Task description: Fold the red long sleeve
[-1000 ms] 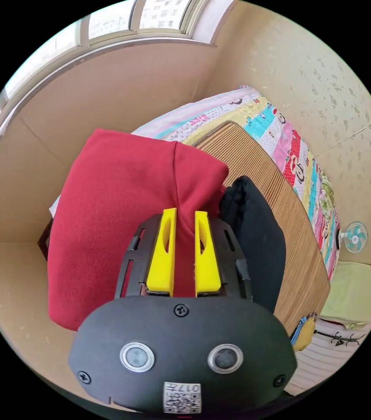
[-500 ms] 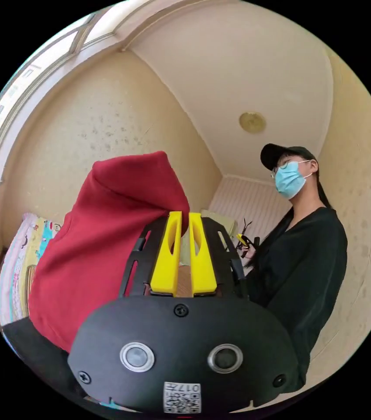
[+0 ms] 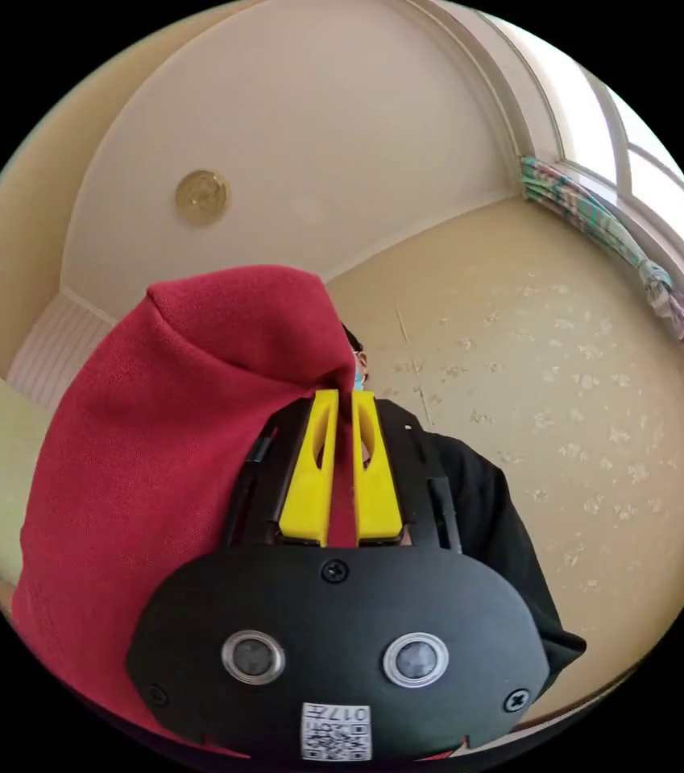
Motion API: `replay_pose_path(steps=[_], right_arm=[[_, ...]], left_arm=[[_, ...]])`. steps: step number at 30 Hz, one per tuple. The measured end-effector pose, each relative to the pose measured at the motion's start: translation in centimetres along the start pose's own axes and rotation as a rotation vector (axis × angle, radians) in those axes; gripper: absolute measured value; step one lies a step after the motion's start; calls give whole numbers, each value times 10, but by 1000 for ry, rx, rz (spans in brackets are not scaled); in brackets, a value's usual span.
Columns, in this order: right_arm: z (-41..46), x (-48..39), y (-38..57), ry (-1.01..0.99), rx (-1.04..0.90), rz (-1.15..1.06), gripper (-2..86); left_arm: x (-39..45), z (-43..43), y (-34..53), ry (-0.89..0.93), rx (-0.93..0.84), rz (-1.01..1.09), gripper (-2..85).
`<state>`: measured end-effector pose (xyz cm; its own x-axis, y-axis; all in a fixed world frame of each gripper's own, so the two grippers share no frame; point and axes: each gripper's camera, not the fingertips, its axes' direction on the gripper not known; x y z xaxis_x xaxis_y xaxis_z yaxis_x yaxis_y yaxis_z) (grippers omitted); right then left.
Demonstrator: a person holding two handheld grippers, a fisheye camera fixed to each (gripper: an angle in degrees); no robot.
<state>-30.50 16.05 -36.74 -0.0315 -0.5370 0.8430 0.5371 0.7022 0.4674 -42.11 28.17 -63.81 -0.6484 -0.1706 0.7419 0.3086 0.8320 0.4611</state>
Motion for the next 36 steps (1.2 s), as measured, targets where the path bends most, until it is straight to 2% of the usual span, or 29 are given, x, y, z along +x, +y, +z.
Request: replay_pose_path(steps=[2, 4, 5, 6, 8, 10, 11, 13, 16, 17, 19, 21, 24, 27, 29, 30, 32, 33, 34, 36], right_arm=[[30, 13, 7, -84, -149, 81, 176], [49, 24, 14, -256, -257, 95, 92], [47, 25, 16, -242, -248, 88, 84], [39, 24, 18, -133, -222, 73, 67], [27, 17, 17, 71, -222, 44, 50], [19, 2, 11, 323, -250, -27, 44], [19, -2, 9, 368, -260, -48, 44], [28, -10, 3, 432, -298, -113, 49], [49, -11, 1, 400, -350, -173, 52], [54, -9, 1, 388, -369, -176, 53], [69, 2, 1, 358, -410, -145, 52], [73, 3, 2, 380, -419, -170, 52], [67, 3, -1, 406, -400, -214, 53], [54, 11, -7, 360, -340, -177, 53], [48, 16, -12, 373, -314, -154, 53], [44, 21, -13, 413, -316, -149, 53], [36, 32, -11, 513, -333, -133, 53], [26, 43, -7, 549, -343, -113, 53], [15, 56, 1, 532, -355, -91, 51], [-8, 79, 17, 431, -342, -18, 46]], left_arm=[[-40, 17, 34, 64, 17, -78, 32], [-73, 34, 68, -3, -29, -222, 38], [-76, 37, 74, -40, -53, -252, 39], [-75, 40, 82, -132, -117, -290, 42], [-62, 37, 90, -347, -203, -342, 48], [-36, 19, 101, -735, -254, -485, 64], [-30, 14, 105, -829, -268, -517, 75], [-4, -1, 122, -1304, -304, -628, 119], [-4, 8, 151, -1640, -383, -595, 145], [-8, 10, 156, -1652, -389, -594, 160], [-22, 12, 171, -1565, -336, -542, 190], [-27, 15, 175, -1521, -307, -449, 185], [-53, 17, 178, -1590, -428, -396, 184], [-113, 7, 197, -1570, -649, -506, 182], [-150, 0, 215, -1474, -704, -599, 134], [-165, -1, 223, -1458, -724, -597, 59], [-161, 1, 217, -1490, -663, -448, 47], [-149, -7, 204, -1509, -547, -362, 44], [-134, -25, 185, -1500, -382, -319, 41], [-126, -55, 161, -1423, -239, -305, 37]])
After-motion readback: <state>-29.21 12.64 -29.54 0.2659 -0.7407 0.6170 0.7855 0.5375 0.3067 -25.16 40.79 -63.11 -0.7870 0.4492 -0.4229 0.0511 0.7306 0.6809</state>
